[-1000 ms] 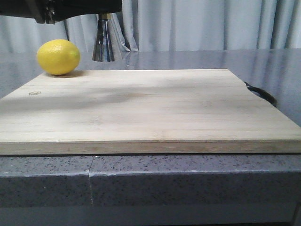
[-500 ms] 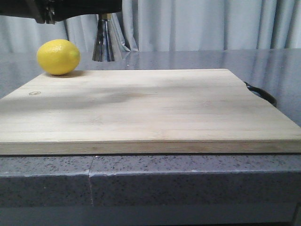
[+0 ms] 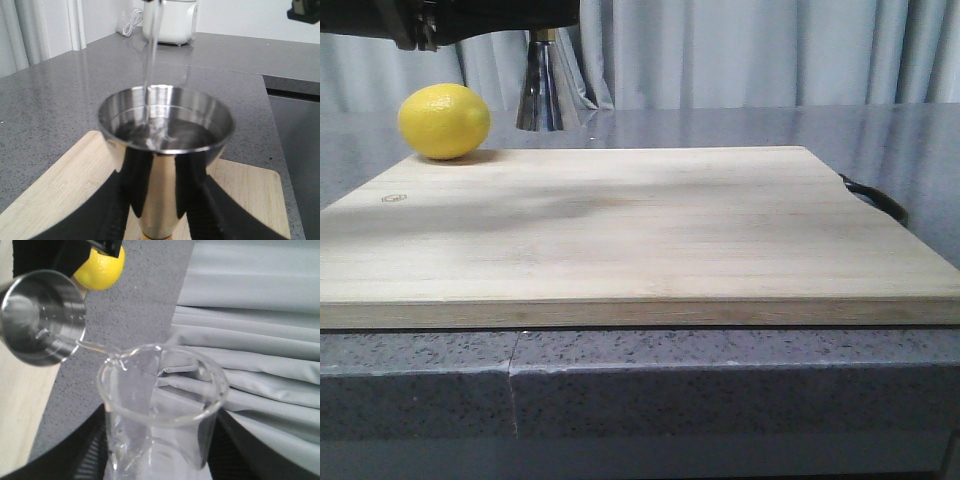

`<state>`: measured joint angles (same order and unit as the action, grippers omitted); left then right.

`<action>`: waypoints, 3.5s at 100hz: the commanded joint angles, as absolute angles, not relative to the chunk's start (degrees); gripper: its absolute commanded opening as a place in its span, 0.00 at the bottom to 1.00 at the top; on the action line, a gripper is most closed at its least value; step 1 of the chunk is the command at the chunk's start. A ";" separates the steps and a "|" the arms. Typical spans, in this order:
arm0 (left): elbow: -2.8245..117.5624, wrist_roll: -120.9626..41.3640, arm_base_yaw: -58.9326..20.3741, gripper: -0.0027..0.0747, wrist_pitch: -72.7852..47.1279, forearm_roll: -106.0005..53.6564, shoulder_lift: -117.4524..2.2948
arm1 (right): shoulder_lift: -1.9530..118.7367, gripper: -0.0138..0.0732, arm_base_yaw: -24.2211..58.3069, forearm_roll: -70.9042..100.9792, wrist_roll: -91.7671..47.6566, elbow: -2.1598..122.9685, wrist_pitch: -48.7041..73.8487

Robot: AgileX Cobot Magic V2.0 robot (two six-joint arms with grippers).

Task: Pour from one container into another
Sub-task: 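Tilt the beaker with the right gripper, pouring liquid into the jigger, then tilt the beaker upright and lower it back onto the board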

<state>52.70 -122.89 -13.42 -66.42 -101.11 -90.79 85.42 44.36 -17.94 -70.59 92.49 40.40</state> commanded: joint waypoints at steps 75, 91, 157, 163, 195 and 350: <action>54.46 -122.45 -13.88 0.33 -71.33 -106.77 -88.25 | 80.05 0.53 35.07 -13.42 -11.64 93.82 34.45; 54.46 -122.45 -13.88 0.33 -71.33 -106.77 -88.25 | 74.51 0.53 30.82 -13.42 -3.19 85.62 29.33; 54.46 -122.45 -13.88 0.33 -71.33 -106.77 -88.25 | 64.81 0.53 20.39 -7.12 5.28 36.42 -29.44; 54.46 -122.45 -13.88 0.33 -71.33 -106.77 -88.25 | 65.99 0.53 20.29 -7.12 4.96 33.76 -34.47; 54.46 -122.45 -13.88 0.33 -71.33 -106.77 -88.25 | 75.23 0.53 19.33 -6.51 4.85 29.99 -44.25; 54.46 -122.45 -13.88 0.33 -71.33 -106.77 -88.25 | 94.19 0.72 19.33 -8.88 0.00 34.74 -53.70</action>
